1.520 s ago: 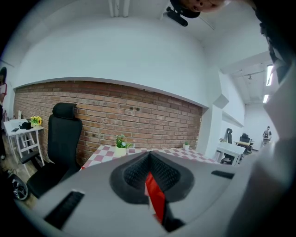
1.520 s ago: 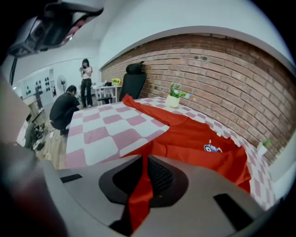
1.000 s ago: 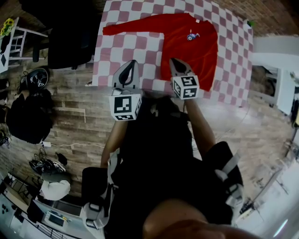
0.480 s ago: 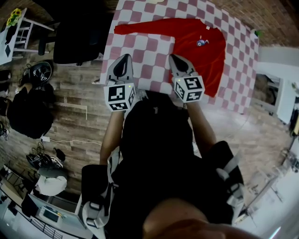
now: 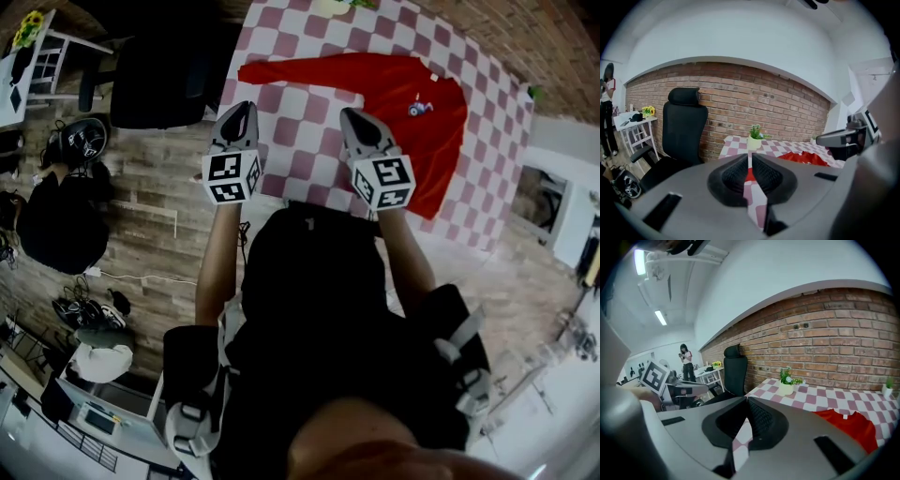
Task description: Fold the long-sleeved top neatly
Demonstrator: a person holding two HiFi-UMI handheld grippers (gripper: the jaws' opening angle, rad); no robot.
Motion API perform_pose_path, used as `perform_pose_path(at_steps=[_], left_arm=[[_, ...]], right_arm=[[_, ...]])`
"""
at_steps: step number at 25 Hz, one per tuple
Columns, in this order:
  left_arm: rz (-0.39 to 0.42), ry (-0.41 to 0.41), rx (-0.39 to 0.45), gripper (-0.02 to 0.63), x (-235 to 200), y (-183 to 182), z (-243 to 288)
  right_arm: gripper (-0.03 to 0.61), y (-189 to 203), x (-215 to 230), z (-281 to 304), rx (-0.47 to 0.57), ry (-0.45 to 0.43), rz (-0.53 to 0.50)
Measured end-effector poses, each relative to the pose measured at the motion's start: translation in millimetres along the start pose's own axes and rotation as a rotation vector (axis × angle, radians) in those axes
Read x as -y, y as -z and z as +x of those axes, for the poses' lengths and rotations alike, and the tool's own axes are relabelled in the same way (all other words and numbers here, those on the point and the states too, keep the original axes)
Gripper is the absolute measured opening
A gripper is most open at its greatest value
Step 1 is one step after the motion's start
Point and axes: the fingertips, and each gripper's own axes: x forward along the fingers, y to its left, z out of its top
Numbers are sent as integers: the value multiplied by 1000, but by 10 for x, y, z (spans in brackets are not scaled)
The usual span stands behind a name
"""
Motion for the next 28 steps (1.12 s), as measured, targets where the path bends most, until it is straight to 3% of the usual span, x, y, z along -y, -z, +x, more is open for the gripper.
perform_pose_path(at_steps=[6,8,10,18,28], left_arm=[[-11,-9,-98,9,-365,209,597],[-29,-1,-139,42,-465,320,797],[-63,3,-180,89,-560,434,975],[-286,-69,-296,117,-1010,755,1515],[-357,-115,-402,95,-1134,1028,1760]], right_arm=[[9,-34,212,304,-22,-16,12],[9,-16,284,402,-37,-20,18],[9,13,347,488,-54,-24,24],[9,62,498,781,-84,-53,34],[9,96,651,909,-97,-40,46]])
